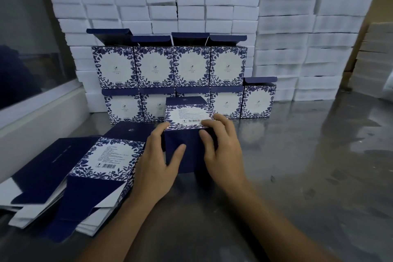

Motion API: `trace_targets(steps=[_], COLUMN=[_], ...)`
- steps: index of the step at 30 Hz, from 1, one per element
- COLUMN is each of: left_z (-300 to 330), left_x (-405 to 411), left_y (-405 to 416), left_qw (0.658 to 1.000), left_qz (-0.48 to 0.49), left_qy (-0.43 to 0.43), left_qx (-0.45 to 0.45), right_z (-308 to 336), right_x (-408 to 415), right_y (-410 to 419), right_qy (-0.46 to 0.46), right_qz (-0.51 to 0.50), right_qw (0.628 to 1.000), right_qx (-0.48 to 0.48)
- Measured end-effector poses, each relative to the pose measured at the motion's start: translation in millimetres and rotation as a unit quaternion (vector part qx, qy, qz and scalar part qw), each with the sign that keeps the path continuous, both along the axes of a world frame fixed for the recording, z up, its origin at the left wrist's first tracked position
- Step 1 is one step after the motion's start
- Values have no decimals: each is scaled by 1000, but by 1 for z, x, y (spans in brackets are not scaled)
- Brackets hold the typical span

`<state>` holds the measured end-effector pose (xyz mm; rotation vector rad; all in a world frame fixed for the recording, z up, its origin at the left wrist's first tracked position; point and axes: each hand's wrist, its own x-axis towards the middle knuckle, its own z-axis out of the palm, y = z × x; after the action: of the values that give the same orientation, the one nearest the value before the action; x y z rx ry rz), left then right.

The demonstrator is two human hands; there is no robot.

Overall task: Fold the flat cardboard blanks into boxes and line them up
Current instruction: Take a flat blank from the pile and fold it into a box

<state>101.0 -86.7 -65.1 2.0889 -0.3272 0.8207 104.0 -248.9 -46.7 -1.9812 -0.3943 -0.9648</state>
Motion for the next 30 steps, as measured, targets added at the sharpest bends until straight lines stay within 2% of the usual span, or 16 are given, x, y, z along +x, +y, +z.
trace_targets(steps=[3, 9, 12, 16, 22, 27, 30], left_z=[-1, -4, -4, -5, -2, -1, 0], left_x=[0, 3, 4, 4, 1, 0, -2], left_y=[0, 3, 5, 7, 5, 3, 2], left_qw=[1000, 1000, 999, 999, 994, 994, 994], left_qz=[-1, -19, -9, 12, 109, 110, 106], left_qy=[9, 11, 27, 34, -14, -21, -23], left_qx=[-6, -10, -23, -10, -18, 10, 15], right_z=[-4, -1, -7, -15, -17, -16, -14], right_x=[-2, 3, 3, 4, 6, 2, -1], right_y=[-5, -7, -12, -19, -16, -13, -12], right_qy=[66, 52, 102, 197, 145, 141, 135], right_qz=[34, -2, 68, 128, 63, 86, 121], right_qw=[995, 995, 985, 970, 987, 984, 975], right_qx=[67, 91, 126, 59, 42, 61, 126])
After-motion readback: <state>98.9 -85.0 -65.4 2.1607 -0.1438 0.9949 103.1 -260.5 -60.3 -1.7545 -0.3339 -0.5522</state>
